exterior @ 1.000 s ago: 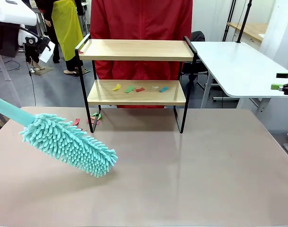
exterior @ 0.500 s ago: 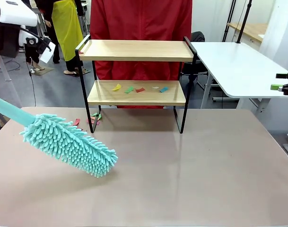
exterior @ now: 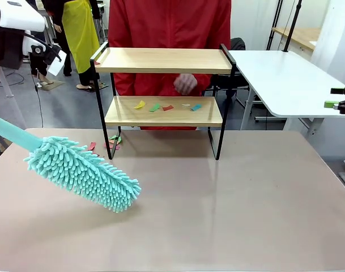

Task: Clean the shelf.
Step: Clean the specific section of the Shelf indicated by the human with the Duster.

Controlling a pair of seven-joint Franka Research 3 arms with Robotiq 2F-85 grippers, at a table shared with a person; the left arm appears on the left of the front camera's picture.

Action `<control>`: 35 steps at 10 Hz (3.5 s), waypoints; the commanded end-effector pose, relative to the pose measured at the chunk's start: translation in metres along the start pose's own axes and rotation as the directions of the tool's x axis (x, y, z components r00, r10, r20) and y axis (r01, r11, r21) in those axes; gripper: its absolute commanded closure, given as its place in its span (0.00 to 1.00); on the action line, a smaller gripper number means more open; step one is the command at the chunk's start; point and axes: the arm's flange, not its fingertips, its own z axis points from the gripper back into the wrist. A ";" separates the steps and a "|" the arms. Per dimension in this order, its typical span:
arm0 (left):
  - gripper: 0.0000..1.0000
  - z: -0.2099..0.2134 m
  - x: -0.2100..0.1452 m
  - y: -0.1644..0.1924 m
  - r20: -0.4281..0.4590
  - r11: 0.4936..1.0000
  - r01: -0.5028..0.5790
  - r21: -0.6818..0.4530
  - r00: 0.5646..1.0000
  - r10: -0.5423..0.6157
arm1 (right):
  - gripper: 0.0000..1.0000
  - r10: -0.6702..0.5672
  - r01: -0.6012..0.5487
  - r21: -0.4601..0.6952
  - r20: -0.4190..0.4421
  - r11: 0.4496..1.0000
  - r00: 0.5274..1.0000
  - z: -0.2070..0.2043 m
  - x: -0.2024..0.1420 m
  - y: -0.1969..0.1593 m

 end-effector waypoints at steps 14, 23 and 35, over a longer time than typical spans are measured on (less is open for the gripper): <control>0.87 0.000 0.001 -0.003 0.006 1.000 -0.005 -0.003 1.000 0.005 | 0.00 -0.013 0.013 -0.003 -0.018 1.000 1.000 -0.001 0.006 0.000; 0.87 -0.006 0.001 -0.002 0.331 0.991 0.128 -0.042 0.938 -0.107 | 0.00 -0.013 0.013 -0.003 -0.018 1.000 1.000 -0.001 0.006 0.000; 0.87 0.036 0.141 -0.079 0.582 0.800 -0.528 -0.285 0.568 0.582 | 0.00 -0.013 0.013 -0.003 -0.018 1.000 1.000 -0.001 0.006 0.000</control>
